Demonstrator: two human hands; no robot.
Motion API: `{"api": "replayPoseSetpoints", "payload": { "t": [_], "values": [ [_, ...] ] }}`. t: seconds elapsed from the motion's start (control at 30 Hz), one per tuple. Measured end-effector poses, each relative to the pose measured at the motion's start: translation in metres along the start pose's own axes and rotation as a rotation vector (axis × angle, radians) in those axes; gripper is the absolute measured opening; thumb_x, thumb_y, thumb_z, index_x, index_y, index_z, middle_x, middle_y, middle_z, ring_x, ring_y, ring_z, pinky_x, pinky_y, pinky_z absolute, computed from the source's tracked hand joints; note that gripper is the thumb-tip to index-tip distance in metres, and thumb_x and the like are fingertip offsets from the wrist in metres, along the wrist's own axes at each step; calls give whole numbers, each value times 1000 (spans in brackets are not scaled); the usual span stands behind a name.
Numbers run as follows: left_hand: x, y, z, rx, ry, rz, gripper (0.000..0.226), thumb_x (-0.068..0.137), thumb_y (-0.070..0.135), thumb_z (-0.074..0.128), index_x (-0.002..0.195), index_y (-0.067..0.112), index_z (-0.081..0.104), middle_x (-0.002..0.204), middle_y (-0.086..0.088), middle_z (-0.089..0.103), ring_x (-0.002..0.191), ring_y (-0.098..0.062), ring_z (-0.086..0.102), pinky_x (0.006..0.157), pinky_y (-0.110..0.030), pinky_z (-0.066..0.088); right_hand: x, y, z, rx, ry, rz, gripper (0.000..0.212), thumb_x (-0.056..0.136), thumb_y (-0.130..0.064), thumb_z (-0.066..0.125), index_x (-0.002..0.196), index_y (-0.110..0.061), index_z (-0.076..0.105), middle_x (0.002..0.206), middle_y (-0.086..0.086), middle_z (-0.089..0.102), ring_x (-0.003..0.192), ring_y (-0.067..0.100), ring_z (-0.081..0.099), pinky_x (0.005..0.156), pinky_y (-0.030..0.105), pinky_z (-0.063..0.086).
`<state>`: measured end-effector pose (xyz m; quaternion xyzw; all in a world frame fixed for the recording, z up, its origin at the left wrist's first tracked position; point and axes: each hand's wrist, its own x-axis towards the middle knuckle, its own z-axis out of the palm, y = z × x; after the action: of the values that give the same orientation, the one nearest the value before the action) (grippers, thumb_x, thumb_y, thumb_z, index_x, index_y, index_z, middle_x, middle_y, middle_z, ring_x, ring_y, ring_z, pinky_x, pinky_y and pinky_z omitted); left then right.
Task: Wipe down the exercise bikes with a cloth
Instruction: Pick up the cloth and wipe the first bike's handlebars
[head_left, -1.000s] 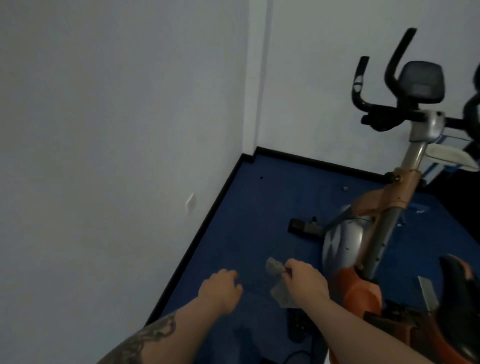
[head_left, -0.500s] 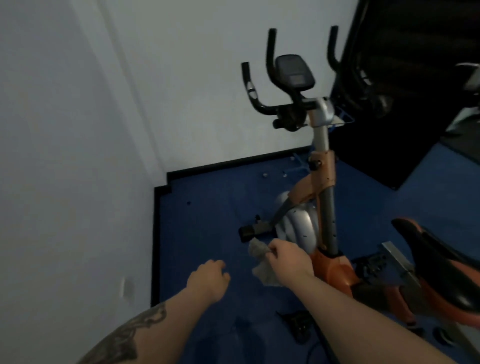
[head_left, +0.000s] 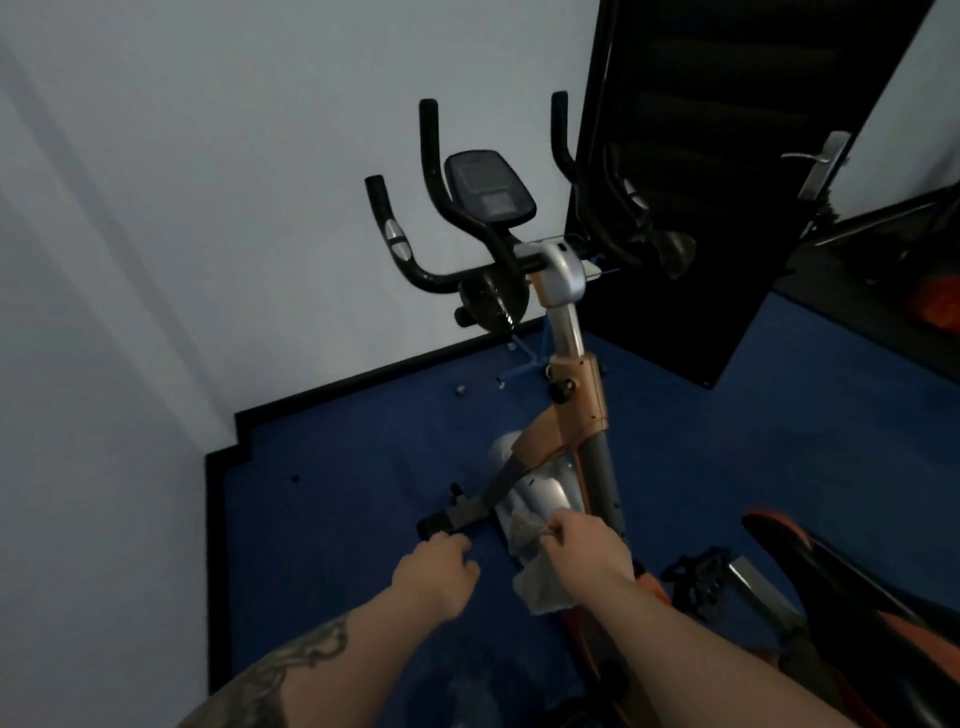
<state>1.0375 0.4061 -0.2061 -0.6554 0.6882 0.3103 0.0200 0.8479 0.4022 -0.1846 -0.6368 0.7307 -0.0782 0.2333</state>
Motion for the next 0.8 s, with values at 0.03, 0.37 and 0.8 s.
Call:
{"api": "replayPoseSetpoints", "payload": {
  "t": [0.03, 0.37, 0.8],
  "values": [
    [13, 3, -6, -9, 6, -7, 44, 97, 37, 36, 138, 20, 43, 139, -1, 44, 120, -20, 47, 99, -33, 41, 13, 1, -6, 5, 3, 6, 14, 93, -36, 48, 89, -28, 59, 86, -7, 62, 78, 14, 59, 63, 28, 47],
    [104, 38, -80, -415, 282, 38, 38, 96, 29, 48, 133, 23, 51, 132, 7, 50, 116, -12, 50, 98, -26, 39, 109, -25, -64, 593, 241, 45, 8, 90, -27, 62, 84, -23, 65, 78, -9, 66, 76, 9, 62, 64, 23, 50],
    [155, 68, -226, -751, 702, 318, 27, 93, 20, 52, 119, 25, 60, 115, 7, 62, 107, -9, 58, 94, -33, 47, 183, -146, -168, 768, 522, -372, 6, 86, -30, 67, 88, -30, 60, 72, -11, 63, 67, -2, 60, 62, 14, 50]
  ]
}}
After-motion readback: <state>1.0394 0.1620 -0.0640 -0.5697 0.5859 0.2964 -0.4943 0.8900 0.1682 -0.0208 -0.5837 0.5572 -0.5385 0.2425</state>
